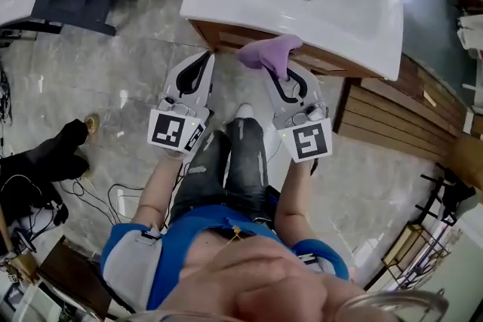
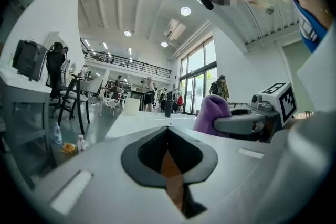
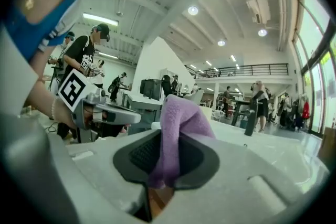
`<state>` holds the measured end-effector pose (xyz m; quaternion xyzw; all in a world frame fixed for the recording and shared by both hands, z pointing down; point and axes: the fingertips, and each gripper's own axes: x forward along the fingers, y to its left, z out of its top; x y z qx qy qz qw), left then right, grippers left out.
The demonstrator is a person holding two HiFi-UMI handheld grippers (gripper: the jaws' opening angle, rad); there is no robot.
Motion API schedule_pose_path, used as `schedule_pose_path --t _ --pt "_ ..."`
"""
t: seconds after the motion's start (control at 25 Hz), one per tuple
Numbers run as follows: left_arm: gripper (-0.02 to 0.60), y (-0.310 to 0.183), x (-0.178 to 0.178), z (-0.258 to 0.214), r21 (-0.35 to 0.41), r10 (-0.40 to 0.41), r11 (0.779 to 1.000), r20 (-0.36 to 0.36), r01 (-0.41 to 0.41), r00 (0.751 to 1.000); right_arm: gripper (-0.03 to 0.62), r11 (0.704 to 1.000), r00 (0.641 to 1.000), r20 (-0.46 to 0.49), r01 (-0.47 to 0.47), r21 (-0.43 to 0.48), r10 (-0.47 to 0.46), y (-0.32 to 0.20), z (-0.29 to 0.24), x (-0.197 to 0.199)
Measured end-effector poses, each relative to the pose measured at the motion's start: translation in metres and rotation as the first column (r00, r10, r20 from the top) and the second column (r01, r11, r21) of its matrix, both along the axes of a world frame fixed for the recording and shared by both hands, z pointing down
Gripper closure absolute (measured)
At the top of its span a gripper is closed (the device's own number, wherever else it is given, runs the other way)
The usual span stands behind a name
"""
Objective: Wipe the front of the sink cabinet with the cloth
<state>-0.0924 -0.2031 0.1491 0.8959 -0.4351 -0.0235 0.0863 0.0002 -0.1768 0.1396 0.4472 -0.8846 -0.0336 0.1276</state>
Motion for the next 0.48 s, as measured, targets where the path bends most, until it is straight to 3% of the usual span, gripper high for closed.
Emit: schedule_pose_path --t 0.2,0.48 --pt "0.584 -0.006 -0.011 0.075 0.050 -0.021 0.998 -0.005 0.022 1.000 0.531 0.994 0.995 -0.023 0.102 0.027 -0.101 -0.004 0.061 -0.014" --pt "0.586 0.002 -0.022 0.176 0.133 -0.023 0.991 -0.045 0.029 0.999 0.533 0.976 0.992 -0.090 0.103 0.193 -0.087 -0.003 0.141 -0.015"
